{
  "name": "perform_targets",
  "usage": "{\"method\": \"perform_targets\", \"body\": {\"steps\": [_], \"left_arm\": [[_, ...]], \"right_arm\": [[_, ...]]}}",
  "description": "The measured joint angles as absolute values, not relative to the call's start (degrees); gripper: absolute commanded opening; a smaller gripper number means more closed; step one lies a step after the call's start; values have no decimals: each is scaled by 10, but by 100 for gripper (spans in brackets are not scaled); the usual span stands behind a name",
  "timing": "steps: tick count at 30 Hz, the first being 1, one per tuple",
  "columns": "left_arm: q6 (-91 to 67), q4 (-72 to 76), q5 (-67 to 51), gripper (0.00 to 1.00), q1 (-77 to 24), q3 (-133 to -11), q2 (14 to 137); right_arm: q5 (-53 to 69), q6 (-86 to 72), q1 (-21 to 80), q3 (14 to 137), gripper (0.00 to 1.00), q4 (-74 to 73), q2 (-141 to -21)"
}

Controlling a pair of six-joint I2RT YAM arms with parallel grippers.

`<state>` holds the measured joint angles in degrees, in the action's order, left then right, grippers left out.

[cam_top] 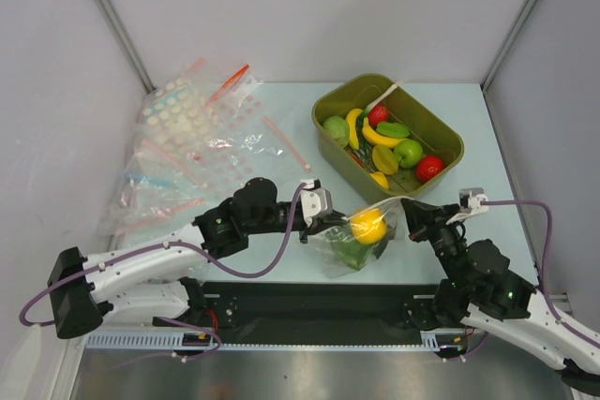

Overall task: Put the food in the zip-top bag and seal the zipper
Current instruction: Zip the zipper food storage bag at the center of the board.

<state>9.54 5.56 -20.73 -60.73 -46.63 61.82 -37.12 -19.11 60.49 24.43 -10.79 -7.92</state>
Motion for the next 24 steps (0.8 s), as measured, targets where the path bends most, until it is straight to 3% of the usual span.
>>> {"method": "perform_targets", "body": {"steps": [8, 13, 17, 24], "left_arm": [[95, 33, -196, 0, -607, -466, 623], [91, 28, -191, 0, -607, -466, 623], [91, 38, -183, 0, -610, -468, 629], [78, 41, -161, 0, -610, -472, 634]], "right_arm": [[-576, -309, 602, 248, 0, -200, -51], [-683, -561, 602, 295, 0, -399, -55], [-701, -771, 615, 330, 0, -548, -75], [-720, -936, 633, 340, 0, -642, -121]]}}
